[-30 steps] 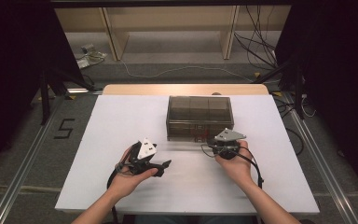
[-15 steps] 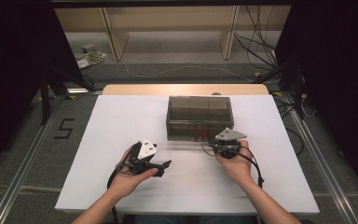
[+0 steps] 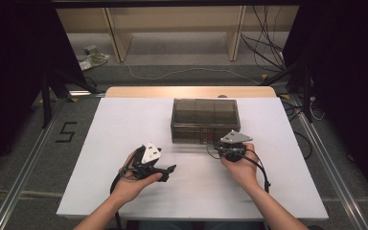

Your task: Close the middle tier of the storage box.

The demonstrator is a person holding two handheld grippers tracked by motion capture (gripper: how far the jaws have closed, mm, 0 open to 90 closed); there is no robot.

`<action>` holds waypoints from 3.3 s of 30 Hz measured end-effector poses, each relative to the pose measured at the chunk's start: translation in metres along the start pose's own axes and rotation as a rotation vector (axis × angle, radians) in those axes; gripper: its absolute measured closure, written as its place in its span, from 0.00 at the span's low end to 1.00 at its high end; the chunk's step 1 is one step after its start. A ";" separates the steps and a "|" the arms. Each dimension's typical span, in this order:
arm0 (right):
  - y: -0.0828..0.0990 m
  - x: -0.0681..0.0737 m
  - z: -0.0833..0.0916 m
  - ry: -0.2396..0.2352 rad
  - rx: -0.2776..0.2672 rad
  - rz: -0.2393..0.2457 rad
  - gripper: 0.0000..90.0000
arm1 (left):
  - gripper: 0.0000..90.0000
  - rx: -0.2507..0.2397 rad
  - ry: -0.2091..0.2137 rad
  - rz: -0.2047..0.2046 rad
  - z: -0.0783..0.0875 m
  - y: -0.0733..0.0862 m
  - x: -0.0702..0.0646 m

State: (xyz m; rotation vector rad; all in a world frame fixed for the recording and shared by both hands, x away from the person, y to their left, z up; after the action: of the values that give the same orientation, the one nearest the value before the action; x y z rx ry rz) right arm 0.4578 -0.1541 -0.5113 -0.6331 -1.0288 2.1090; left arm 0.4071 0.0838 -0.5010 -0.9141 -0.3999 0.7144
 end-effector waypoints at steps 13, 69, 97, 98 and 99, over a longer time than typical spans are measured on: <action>0.000 -0.003 0.000 0.009 -0.003 -0.012 1.00 | 0.22 -0.002 -0.001 0.003 0.000 0.000 0.000; -0.006 -0.011 -0.019 0.036 -0.015 -0.045 1.00 | 0.23 -0.008 0.005 0.008 0.000 -0.001 -0.001; -0.008 -0.006 0.003 0.005 0.009 -0.045 0.70 | 0.23 -0.011 0.002 0.016 0.002 0.000 0.000; -0.007 -0.005 0.005 -0.006 0.018 -0.046 0.68 | 0.23 -0.009 0.001 0.013 0.003 0.000 0.000; -0.007 -0.005 0.008 -0.020 0.026 -0.046 0.67 | 0.23 -0.008 0.000 0.014 0.003 0.000 0.001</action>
State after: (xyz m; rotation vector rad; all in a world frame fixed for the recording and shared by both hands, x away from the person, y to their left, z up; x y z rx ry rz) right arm 0.4585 -0.1585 -0.5007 -0.5717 -1.0159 2.0897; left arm 0.4056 0.0860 -0.4997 -0.9255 -0.3975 0.7260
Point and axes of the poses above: each handheld gripper's, and its own axes: z roughly backward along the jaws, y roughly out of its underside, x roughly to its left, the point moved 6 cm from there along -z, roughly forward along the jaws, and after that the axes turned 4 degrees about z, right-handed, at the moved point
